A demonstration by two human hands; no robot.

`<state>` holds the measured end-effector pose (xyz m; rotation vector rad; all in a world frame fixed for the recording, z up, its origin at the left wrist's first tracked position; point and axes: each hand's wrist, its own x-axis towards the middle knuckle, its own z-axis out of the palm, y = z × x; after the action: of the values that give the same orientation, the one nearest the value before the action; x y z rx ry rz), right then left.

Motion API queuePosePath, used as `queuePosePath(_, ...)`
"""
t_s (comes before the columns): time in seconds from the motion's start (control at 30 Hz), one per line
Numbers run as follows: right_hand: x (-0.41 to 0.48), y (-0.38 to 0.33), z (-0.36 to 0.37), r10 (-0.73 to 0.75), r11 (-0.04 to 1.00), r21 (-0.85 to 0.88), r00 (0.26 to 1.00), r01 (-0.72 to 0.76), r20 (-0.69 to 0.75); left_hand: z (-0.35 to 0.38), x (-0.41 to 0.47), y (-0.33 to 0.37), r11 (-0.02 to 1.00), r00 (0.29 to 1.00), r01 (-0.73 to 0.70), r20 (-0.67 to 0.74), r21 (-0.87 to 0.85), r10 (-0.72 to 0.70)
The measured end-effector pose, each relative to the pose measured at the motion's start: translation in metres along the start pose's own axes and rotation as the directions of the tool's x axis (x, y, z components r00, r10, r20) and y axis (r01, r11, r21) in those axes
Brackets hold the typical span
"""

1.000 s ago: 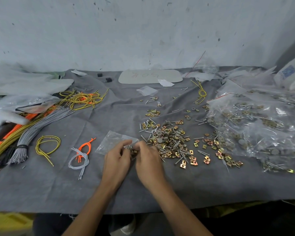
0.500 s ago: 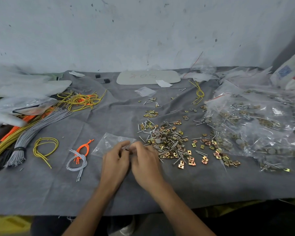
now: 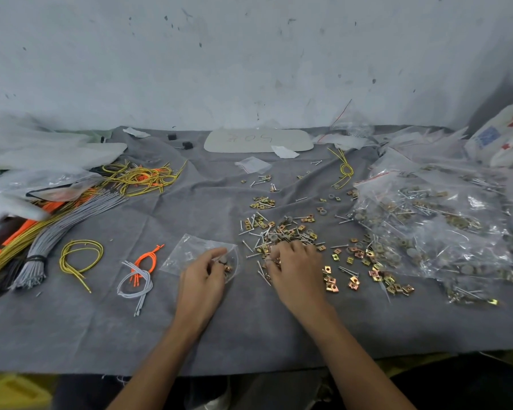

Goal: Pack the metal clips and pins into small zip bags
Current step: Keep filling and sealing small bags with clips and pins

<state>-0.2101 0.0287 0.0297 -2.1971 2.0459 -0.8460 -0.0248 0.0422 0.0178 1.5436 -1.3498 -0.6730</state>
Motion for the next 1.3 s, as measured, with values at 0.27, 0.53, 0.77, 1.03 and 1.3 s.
queuePosePath(0.27,-0.015,-0.049,0.007,-0.120,0.948,0.280,0.985,0.152,-0.128,0.001,0.002,-0.001,1.000,1.000,-0.009,0.006,-0.014,0.009)
queuePosePath(0.53,-0.008,-0.058,0.029,-0.176,0.968,0.194,0.980,0.157,0.089,0.001,0.004,-0.003,1.000,1.000,-0.018,0.011,-0.016,0.018)
queuePosePath(0.77,0.018,-0.017,0.004,-0.084,0.985,0.141,0.993,0.094,-0.080,0.001,0.003,-0.005,0.999,1.000,-0.010,0.018,-0.048,0.011)
queuePosePath(1.03,0.044,0.011,-0.011,-0.041,0.997,-0.049,0.976,0.052,0.213,0.001,0.003,-0.005,0.998,1.000,0.004,0.014,-0.069,-0.004)
queuePosePath(1.3,0.038,0.012,-0.014,-0.042,0.997,0.061,0.993,0.036,0.106,0.001,0.004,-0.005,0.999,1.000,-0.003,0.012,-0.053,0.004)
